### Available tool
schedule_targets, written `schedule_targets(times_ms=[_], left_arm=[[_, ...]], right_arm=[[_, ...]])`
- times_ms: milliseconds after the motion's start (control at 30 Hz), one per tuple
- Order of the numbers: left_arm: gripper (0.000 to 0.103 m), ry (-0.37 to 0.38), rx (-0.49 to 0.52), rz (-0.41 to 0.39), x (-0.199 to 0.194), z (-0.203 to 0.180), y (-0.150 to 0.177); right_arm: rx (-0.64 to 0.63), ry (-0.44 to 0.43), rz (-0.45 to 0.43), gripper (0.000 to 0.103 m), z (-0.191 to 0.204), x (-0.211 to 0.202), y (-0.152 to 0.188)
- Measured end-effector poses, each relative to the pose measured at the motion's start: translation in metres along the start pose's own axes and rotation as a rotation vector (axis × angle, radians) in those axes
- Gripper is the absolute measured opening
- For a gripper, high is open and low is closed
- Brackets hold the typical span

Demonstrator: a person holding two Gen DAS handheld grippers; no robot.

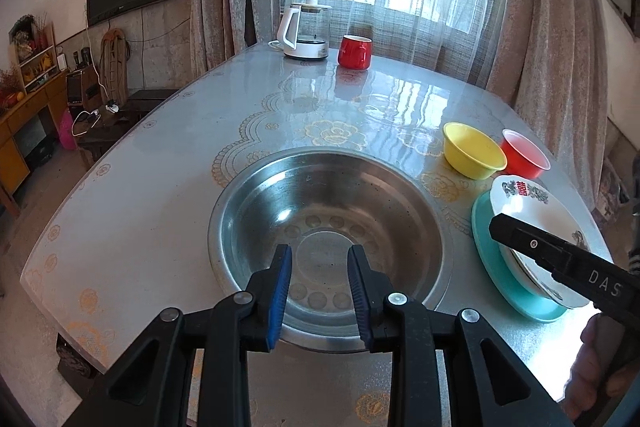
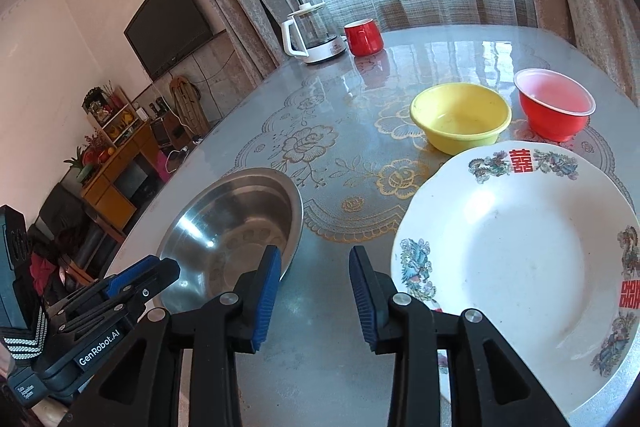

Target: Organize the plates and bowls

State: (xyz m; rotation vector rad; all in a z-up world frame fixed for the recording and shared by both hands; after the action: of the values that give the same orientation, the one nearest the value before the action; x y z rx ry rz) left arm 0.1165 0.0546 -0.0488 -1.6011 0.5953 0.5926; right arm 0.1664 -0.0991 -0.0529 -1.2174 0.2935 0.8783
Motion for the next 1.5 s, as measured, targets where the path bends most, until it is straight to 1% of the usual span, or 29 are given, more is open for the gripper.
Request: schedule_targets(times_ms=[133,233,400,500,567,667,833,933,1000,1133,1300,1367,1500], left_arm=[[0.030,0.004,0.026,0.006,0.004,-0.008,-0.001],[0.034,0.012,0.042,0.013,0.008,-0.015,-0.003],[0.035,0.030,0.058,0.028,0.015,-0.027,-0.005],[0.035,0.047,0.068,0.041,0.020,-0.035,-0.006],[0.038,0.057,0.080,0.041,0.021,-0.043,-0.008],[0.039,0.067,0.102,0.047,0.025,-0.055,-0.012],[0.039,0.080,0.106,0.087,0.039,-0.070,-0.022],[0.039,0.086,0.102,0.106,0.048,-0.075,-0.027],[0.039,0.107,0.105,0.118,0.052,-0.081,-0.031],[0.039,0.126,0.120,0.091,0.055,-0.092,-0.040],[0.039,0.165,0.133,0.103,0.066,-0.104,-0.047],[0.045,0.171,0.126,0.107,0.071,-0.107,-0.048],[0.047,0.192,0.095,0.114,0.083,-0.113,-0.059]], right_arm=[[0.034,0.024,-0.022,0.036,-0.019,-0.007,-0.007],[0.076,0.038,-0.034,0.036,-0.036,-0.011,-0.012],[0.119,0.067,-0.051,0.036,-0.059,-0.017,-0.017],[0.135,0.084,-0.054,0.036,-0.069,-0.019,-0.018],[0.151,0.091,-0.057,0.036,-0.077,-0.020,-0.021],[0.183,0.096,-0.049,0.038,-0.087,-0.019,-0.023],[0.228,0.100,-0.037,0.038,-0.104,-0.019,-0.026],[0.239,0.100,-0.032,0.038,-0.111,-0.020,-0.030],[0.236,0.108,-0.037,0.038,-0.114,-0.021,-0.035],[0.244,0.100,-0.049,0.038,-0.121,-0.021,-0.044],[0.259,0.083,-0.038,0.038,-0.127,-0.013,-0.050],[0.253,0.088,-0.035,0.038,-0.128,-0.009,-0.053],[0.216,0.097,-0.018,0.038,-0.126,-0.003,-0.060]])
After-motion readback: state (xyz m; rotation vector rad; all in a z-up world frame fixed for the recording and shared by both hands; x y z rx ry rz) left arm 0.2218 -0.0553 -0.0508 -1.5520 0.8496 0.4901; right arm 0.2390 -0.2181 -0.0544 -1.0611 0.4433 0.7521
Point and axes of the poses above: each gripper's, at about its wrist camera, not at the fingertips, and x roughly the way its jaws point, z to its left, y to its underside, the point moved 8 cm from there along x, roughly the way its jaws point, and after that the axes turned 1 degree about -z, right-handed, at the moved point
